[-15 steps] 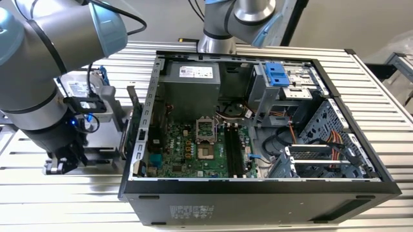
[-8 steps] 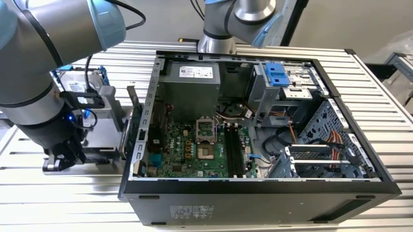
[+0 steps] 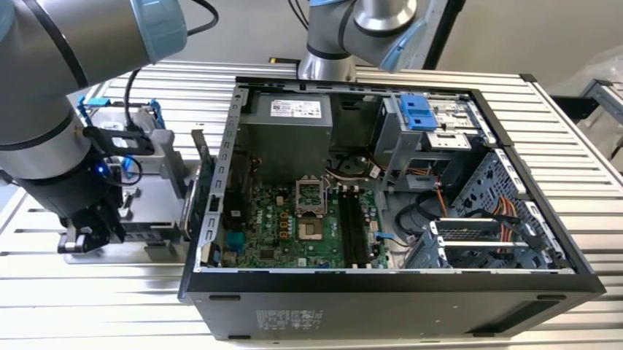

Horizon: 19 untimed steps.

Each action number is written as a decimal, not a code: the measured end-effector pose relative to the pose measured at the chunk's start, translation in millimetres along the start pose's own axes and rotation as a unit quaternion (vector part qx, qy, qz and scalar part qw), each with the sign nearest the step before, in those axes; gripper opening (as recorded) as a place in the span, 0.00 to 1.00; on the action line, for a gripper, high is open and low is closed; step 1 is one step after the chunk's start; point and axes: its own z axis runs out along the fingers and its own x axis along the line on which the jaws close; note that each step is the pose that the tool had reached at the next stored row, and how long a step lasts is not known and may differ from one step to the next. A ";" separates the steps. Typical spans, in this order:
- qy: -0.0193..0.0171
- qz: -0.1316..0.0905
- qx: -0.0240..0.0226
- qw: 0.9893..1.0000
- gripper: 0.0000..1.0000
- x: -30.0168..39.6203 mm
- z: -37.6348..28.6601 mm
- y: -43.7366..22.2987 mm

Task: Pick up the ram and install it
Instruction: 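Pick up the ram and move it above insertion slot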

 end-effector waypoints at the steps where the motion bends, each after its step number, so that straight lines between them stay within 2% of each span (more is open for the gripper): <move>1: 0.000 0.000 0.000 1.000 0.00 0.0 -1.5 0.0; 10: 0.000 0.000 0.000 1.000 0.00 -0.4 -12.7 0.3; 19: 0.000 0.000 0.000 1.000 0.00 -0.9 -27.7 0.7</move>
